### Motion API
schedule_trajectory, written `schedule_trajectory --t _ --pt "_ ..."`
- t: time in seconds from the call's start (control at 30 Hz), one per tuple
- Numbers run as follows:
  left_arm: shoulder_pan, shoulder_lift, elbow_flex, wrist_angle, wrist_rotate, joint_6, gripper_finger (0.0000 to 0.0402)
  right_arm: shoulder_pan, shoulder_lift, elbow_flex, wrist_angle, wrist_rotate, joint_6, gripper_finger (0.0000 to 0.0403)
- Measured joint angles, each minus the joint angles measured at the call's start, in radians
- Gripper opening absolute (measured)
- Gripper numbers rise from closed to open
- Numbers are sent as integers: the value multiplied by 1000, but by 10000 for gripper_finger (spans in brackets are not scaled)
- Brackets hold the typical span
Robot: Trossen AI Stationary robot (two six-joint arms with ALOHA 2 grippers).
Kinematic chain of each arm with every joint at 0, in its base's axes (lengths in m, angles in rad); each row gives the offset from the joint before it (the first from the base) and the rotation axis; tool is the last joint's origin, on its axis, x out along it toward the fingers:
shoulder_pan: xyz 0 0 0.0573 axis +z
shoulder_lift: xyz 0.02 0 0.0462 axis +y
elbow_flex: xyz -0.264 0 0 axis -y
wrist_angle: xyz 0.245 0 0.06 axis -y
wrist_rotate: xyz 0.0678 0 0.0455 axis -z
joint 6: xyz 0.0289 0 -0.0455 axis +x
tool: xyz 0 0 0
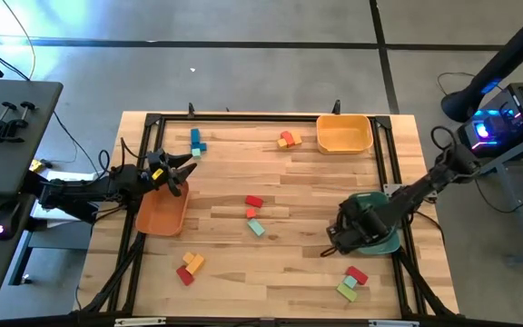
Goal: Sort blocks by size
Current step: Adjust the green bin
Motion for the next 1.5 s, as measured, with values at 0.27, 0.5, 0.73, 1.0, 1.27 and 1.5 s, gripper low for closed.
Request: schedule_trajectory --t 0.27,0.5,0.73,1.0,1.27,1.5 --pt "0 0 0 0 0 0 200 -58 0 -92 83 -18 4 204" --pt "0 0 0 0 1 0 200 -134 0 -155 179 -16 -5 131" --pt "0 0 0 0 1 0 200 -213 0 -162 168 69 -65 73" --pt "0 0 0 1 1 0 200 -313 0 -162 168 87 -187 37" --pt "0 0 0 0 1 0 200 -398 0 -162 168 115 -268 25" --pt "0 0 0 0 0 1 200 -442 0 -162 172 163 -267 25"
